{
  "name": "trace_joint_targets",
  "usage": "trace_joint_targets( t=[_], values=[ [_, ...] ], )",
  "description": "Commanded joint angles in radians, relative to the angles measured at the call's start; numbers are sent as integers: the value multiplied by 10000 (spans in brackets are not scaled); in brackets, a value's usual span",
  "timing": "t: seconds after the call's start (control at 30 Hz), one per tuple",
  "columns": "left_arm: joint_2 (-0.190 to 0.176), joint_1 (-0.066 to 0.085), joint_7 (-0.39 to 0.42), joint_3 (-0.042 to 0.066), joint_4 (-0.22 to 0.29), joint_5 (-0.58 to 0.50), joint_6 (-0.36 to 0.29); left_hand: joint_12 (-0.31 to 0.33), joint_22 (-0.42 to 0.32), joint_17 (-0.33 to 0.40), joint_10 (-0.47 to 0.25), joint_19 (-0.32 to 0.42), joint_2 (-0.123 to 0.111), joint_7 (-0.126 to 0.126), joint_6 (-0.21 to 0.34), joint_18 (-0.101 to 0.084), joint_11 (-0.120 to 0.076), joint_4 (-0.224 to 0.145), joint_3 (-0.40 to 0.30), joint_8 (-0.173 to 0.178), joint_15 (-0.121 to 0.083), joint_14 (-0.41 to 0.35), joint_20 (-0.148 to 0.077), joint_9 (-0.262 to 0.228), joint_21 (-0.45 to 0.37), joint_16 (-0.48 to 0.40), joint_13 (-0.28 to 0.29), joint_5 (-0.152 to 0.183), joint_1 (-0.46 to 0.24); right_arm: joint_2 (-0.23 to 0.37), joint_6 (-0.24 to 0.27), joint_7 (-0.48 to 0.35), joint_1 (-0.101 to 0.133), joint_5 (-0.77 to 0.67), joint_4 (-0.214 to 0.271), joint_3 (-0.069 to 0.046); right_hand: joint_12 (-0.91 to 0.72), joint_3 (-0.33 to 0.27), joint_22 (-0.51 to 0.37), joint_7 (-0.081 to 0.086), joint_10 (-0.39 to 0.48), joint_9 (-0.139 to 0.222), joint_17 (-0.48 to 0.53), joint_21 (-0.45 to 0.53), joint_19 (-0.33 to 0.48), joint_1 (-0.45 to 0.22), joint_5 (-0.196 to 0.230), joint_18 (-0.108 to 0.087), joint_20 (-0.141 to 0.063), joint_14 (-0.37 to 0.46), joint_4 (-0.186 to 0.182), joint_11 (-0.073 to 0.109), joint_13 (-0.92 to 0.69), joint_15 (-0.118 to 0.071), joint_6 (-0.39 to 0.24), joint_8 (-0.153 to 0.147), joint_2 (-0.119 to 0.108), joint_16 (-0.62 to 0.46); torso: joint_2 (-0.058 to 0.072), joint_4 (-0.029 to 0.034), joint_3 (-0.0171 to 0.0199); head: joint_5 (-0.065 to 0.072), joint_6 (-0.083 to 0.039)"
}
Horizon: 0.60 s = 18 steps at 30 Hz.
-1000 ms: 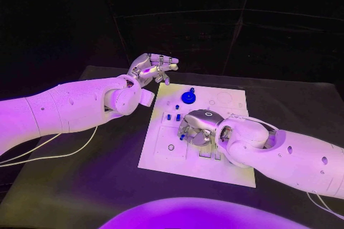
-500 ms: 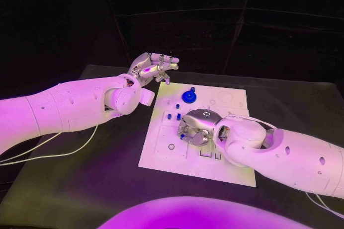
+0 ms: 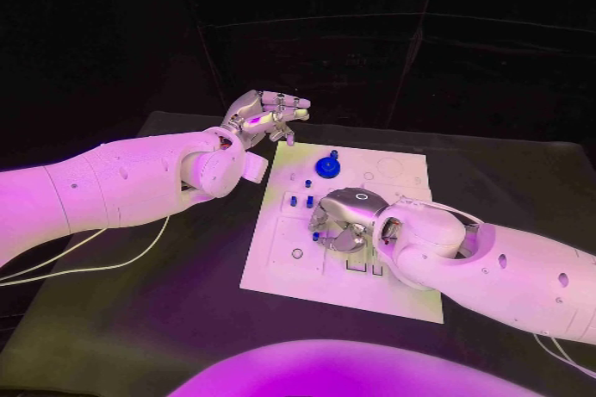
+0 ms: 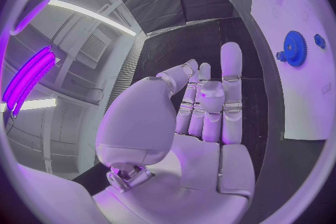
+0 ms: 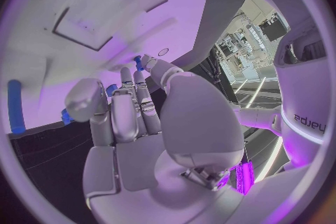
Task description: Assemble the parts on the task board
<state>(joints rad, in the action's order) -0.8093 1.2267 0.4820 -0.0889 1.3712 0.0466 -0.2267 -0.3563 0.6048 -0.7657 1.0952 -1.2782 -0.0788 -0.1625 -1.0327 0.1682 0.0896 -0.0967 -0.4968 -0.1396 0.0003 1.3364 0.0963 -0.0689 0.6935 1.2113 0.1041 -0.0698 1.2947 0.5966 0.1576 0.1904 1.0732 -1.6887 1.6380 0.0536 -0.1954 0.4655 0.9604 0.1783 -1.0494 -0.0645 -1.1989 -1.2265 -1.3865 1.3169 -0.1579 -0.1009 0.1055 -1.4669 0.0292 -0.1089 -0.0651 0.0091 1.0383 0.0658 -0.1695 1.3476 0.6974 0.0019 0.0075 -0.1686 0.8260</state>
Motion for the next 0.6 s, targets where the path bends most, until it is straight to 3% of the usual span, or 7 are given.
trace_joint_targets(
  t=[0.03,0.2,0.27,0.37,0.47,0.6],
  values=[
    [-10,13,28,4,-4,-12,151,-34,-13,8,-67,33,51,-29,20,134,-33,1,52,-53,-5,-51,3,9,-40,-46,15,24,-14,183,941,-461,11,277,201,-1,41,-99,-25,-18,113,-5,40,45,49,-87,-104,-105,34,-300,1,-2,3,53,-106,-31,-32,-74,-8,-7,10,-9,-17],
    [-20,12,21,3,-31,-12,150,-34,-13,8,-67,33,51,-29,20,134,-33,1,52,-53,-5,-51,3,9,-40,-46,15,24,-14,848,1717,-835,41,783,714,-13,-44,-206,-6,-24,89,-12,86,35,36,-113,-232,-105,44,-297,-21,9,-18,51,-153,-21,-36,-94,-17,-17,4,-11,-56],
    [-23,12,18,3,-44,-12,149,-34,-13,8,-67,33,51,-29,20,134,-33,1,52,-53,-5,-51,3,9,-40,-46,15,24,-14,1205,1897,-957,185,1211,882,-20,-89,-259,-3,-25,58,-14,81,33,31,-129,-259,-106,43,-304,-32,14,-26,47,-168,-18,-48,-86,-25,-26,-4,35,-99],
    [-20,12,13,2,-53,-12,151,-34,-13,8,-67,33,51,-29,20,134,-33,1,52,-53,-5,-51,3,9,-40,-46,15,24,-14,1612,1911,-1012,440,1740,998,-41,-103,-293,1,-21,59,-13,60,31,28,-139,-267,-105,42,-310,-37,14,-26,45,-185,-21,-62,-70,-24,-34,1,115,-190],
    [-12,11,10,2,-55,-12,162,-34,-13,8,-67,33,51,-29,20,134,-33,1,52,-53,-5,-51,3,9,-40,-46,15,24,-14,2042,1745,-1040,732,2350,1043,-137,-109,-376,-14,-29,111,-9,75,39,27,-155,-281,-106,46,-310,-43,13,-15,46,-241,-32,-93,-75,-15,-20,-4,316,-338],
    [0,11,6,1,-66,-12,175,-35,-14,12,-71,34,51,-30,23,134,-32,1,53,-53,-4,-53,4,10,-41,-48,15,24,-15,2540,1551,-1164,1004,2890,1034,-220,-112,-453,-2,-55,211,-11,98,32,13,-104,-315,-99,63,-310,-15,18,-7,42,-291,-25,-102,-83,-32,-25,-6,453,-382]
  ],
)
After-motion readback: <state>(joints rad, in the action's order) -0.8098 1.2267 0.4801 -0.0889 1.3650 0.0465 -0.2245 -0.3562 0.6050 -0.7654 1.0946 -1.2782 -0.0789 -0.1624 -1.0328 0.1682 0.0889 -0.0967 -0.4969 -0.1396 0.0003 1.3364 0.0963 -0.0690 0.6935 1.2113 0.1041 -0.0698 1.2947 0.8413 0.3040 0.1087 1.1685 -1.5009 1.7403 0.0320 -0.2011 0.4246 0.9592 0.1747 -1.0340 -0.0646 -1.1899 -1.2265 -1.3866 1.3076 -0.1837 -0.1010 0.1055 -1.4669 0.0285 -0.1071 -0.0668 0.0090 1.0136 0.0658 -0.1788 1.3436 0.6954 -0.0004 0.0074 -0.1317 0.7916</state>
